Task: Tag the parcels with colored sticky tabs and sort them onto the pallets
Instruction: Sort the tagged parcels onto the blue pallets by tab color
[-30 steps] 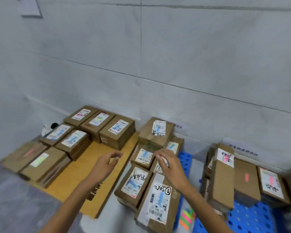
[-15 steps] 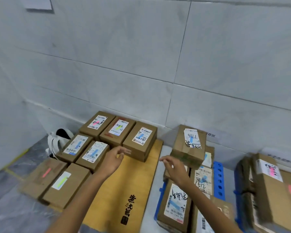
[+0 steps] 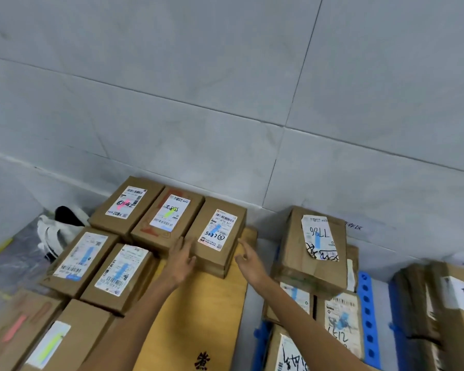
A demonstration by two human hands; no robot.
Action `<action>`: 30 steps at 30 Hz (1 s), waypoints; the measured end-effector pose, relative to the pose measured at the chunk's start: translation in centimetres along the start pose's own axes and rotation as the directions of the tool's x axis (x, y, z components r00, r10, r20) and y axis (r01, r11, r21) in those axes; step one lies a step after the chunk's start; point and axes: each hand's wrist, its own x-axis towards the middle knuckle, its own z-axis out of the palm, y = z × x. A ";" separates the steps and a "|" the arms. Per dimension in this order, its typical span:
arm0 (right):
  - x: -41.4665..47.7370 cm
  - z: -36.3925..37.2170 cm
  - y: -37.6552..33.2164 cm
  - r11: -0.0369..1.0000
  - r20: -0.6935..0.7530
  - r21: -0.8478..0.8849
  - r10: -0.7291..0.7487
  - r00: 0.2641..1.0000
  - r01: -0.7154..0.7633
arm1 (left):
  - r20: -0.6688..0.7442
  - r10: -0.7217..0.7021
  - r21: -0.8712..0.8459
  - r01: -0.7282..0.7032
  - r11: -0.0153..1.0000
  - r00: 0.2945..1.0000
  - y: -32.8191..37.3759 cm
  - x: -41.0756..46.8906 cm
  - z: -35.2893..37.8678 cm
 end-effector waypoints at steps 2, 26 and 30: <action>1.7 1.0 0.3 0.994 0.034 0.094 0.048 0.998 -0.051 | -0.065 -0.017 -0.002 0.017 1.000 0.998 0.0 0.5 0.5; -15.7 0.0 -0.3 0.957 -0.135 0.185 -0.201 0.970 0.224 | -0.301 0.037 -0.428 -0.169 0.888 0.953 4.7 -15.0 -3.3; -22.1 -2.6 2.0 0.955 -0.216 0.165 -0.210 0.954 0.248 | -0.250 0.152 -0.402 -0.245 0.882 0.956 8.4 -19.0 -1.7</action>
